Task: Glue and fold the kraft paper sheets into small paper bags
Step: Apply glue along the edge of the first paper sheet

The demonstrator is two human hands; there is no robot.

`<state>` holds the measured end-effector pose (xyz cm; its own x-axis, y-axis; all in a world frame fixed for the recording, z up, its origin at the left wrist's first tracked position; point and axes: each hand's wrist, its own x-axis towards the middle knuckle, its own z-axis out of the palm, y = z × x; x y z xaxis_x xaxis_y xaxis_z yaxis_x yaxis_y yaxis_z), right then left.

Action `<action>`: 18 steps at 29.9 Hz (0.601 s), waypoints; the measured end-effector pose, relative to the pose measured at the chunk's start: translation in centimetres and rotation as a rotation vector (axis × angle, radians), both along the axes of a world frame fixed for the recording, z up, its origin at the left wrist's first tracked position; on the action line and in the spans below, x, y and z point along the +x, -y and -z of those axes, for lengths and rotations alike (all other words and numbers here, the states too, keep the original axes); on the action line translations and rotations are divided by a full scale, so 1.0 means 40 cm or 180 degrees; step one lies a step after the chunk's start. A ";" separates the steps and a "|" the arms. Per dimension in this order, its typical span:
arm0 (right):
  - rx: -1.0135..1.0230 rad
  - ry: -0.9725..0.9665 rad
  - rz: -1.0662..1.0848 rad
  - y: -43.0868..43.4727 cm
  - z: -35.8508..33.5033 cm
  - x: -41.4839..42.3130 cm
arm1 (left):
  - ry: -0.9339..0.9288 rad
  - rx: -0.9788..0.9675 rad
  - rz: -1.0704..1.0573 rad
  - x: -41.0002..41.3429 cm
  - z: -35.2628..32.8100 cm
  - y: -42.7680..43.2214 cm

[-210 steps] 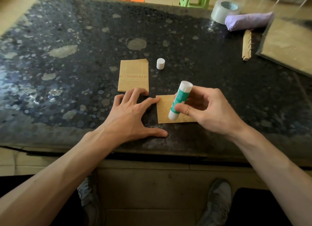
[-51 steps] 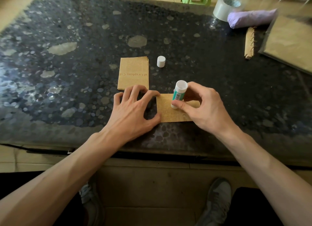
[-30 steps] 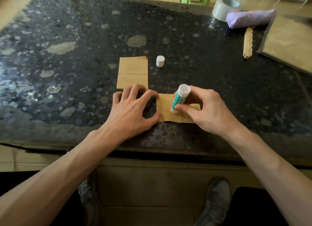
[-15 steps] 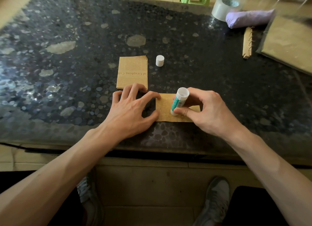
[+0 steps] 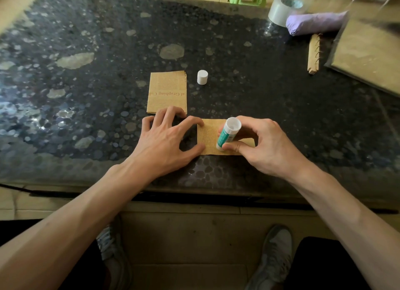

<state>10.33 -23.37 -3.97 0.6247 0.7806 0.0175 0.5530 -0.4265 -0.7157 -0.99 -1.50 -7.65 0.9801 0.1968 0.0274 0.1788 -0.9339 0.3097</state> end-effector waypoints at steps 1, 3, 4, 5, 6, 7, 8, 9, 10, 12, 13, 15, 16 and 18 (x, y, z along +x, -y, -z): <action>-0.0013 -0.0016 -0.0027 0.001 -0.001 0.000 | 0.0015 0.0014 0.0003 0.000 0.001 0.000; -0.0053 -0.0033 -0.0075 0.003 -0.002 0.001 | 0.0035 0.0020 0.0003 -0.001 0.001 0.001; -0.0067 -0.0042 -0.0098 0.004 -0.003 0.001 | 0.0035 0.0019 0.0001 -0.001 0.001 0.001; -0.0075 -0.0059 -0.0122 0.005 -0.004 0.002 | 0.0034 0.0023 0.0000 -0.001 0.001 0.002; -0.0079 -0.0080 -0.0141 0.006 -0.004 0.002 | 0.0030 0.0029 0.0000 -0.002 0.000 0.003; -0.0083 -0.0102 -0.0156 0.006 -0.005 0.001 | 0.0027 0.0032 -0.0001 -0.001 -0.001 0.003; -0.0090 -0.0118 -0.0168 0.007 -0.006 0.001 | 0.0021 0.0030 -0.0003 -0.001 -0.001 0.004; -0.0097 -0.0128 -0.0176 0.008 -0.006 0.000 | 0.0017 0.0027 -0.0004 -0.001 -0.001 0.004; -0.0101 -0.0133 -0.0181 0.009 -0.007 0.000 | 0.0020 0.0027 -0.0005 -0.002 0.000 0.004; -0.0072 -0.0136 -0.0185 0.011 -0.007 -0.002 | 0.0050 0.0041 -0.0007 -0.004 0.000 0.005; -0.0052 -0.0136 -0.0183 0.011 -0.008 -0.002 | 0.0067 0.0049 -0.0012 -0.004 0.000 0.006; -0.0041 -0.0139 -0.0169 0.013 -0.009 -0.003 | 0.0086 0.0055 -0.0029 -0.006 0.001 0.008; -0.0048 -0.0135 -0.0149 0.015 -0.010 -0.001 | 0.0099 0.0052 -0.0032 -0.007 0.001 0.009; -0.0023 -0.0149 -0.0068 0.018 -0.014 0.003 | 0.0136 0.0046 -0.0025 -0.008 0.003 0.010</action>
<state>10.46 -24.08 -3.42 0.6078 0.7939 -0.0170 0.5281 -0.4201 -0.7380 -1.32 -1.89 -7.76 0.9764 0.2036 0.0721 0.1729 -0.9370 0.3037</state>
